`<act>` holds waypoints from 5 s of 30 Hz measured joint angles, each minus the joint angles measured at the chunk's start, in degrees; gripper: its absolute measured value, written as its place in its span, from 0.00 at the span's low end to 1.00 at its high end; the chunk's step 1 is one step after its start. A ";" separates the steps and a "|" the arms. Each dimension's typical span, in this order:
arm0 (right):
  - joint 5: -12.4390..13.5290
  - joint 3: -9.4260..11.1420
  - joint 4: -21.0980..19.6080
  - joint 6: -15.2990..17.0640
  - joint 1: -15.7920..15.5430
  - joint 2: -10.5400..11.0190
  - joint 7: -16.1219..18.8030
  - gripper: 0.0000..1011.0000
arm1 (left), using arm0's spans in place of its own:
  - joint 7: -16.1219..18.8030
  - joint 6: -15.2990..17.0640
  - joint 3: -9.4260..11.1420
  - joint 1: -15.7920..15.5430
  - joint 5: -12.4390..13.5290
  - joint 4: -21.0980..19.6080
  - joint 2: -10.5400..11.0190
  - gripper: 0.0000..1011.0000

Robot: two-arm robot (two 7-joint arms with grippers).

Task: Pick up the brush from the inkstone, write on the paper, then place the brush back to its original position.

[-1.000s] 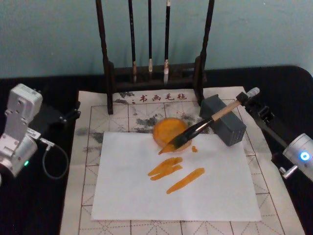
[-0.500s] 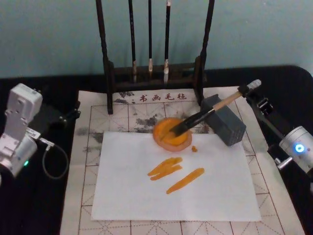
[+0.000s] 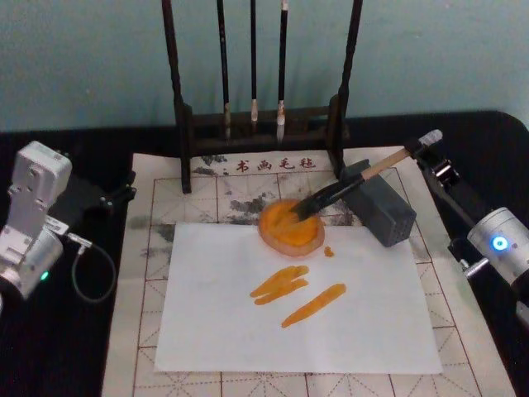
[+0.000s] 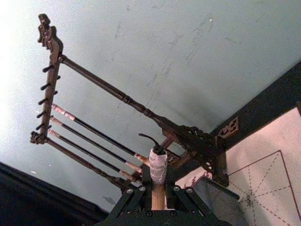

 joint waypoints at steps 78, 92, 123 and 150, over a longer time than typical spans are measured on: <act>-4.79 3.70 4.13 1.37 0.19 -4.26 -2.23 0.17 | 0.00 0.00 0.00 0.00 0.00 0.00 0.00 0.99; -4.83 3.63 4.09 1.34 0.19 -4.21 -2.17 0.17 | 0.00 0.00 0.00 0.00 0.00 0.00 0.00 0.99; -4.83 3.62 4.09 1.36 0.20 -4.22 -2.15 0.97 | 0.00 0.00 0.00 0.00 0.00 0.00 0.00 0.99; -17.10 3.23 -3.20 -6.95 -4.74 1.54 -4.15 0.99 | 0.00 0.00 0.00 0.00 0.00 0.00 0.00 0.99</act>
